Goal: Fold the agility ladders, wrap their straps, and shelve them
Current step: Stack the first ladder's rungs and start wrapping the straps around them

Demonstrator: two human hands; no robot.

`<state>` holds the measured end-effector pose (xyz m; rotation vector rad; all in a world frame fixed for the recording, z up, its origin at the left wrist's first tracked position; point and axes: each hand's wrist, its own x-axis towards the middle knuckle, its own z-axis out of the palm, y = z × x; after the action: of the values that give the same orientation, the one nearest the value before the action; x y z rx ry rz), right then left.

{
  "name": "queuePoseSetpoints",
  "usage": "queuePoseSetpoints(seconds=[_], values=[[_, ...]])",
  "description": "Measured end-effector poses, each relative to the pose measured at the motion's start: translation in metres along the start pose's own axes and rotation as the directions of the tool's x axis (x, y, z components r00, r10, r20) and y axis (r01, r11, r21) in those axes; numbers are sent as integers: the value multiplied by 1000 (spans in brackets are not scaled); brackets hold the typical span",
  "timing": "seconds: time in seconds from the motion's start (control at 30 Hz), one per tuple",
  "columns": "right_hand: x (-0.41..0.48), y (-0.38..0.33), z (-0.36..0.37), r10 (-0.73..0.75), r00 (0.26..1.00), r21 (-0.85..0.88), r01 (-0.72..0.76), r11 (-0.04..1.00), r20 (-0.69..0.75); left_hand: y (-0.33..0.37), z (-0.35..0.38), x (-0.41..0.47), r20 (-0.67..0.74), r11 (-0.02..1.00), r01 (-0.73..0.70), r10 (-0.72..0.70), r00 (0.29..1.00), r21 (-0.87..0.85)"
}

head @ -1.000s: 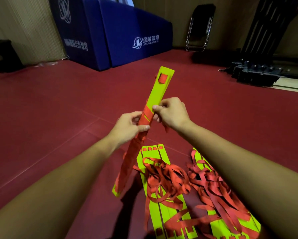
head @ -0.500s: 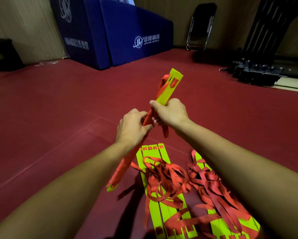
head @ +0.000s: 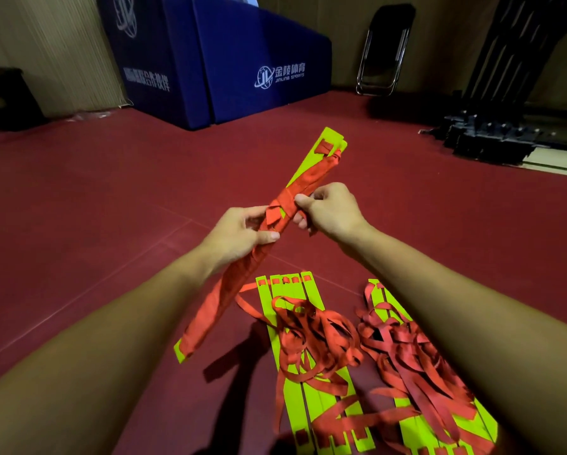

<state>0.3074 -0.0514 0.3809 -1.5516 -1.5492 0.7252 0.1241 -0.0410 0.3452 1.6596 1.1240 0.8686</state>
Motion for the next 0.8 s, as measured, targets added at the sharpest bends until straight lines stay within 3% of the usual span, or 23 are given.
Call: queuePoseSetpoints(seconds=[0.17, 0.27, 0.33, 0.4, 0.5, 0.57, 0.7, 0.8], values=[[0, -1, 9, 93, 996, 211, -93, 973, 9, -6, 5, 5, -206, 933, -55, 135, 969, 354], [-2, -1, 11, 124, 991, 212, -112, 971, -45, 2, 15, -2, -161, 769, -94, 249, 955, 632], [-1, -1, 10, 156, 981, 181, -132, 974, -120, 7, 23, -7, -94, 677, -118, 268, 959, 726], [2, 0, 9, 151, 978, 156, -128, 979, -146, 11, 27, -6, -46, 709, -126, 219, 975, 694], [6, 5, 5, 77, 996, 204, -64, 977, -54, 15, 20, -1, 34, 879, -51, 40, 999, 474], [8, 8, 1, 52, 998, 195, -46, 980, -25, 14, 12, 1, 45, 951, -9, -5, 999, 308], [5, 6, 0, 93, 995, 258, -80, 963, -41, 13, 3, -2, 24, 988, -44, 41, 999, 149], [4, 8, 4, 118, 990, 308, -89, 947, -77, 10, 3, -3, -23, 983, -69, 74, 997, 170]])
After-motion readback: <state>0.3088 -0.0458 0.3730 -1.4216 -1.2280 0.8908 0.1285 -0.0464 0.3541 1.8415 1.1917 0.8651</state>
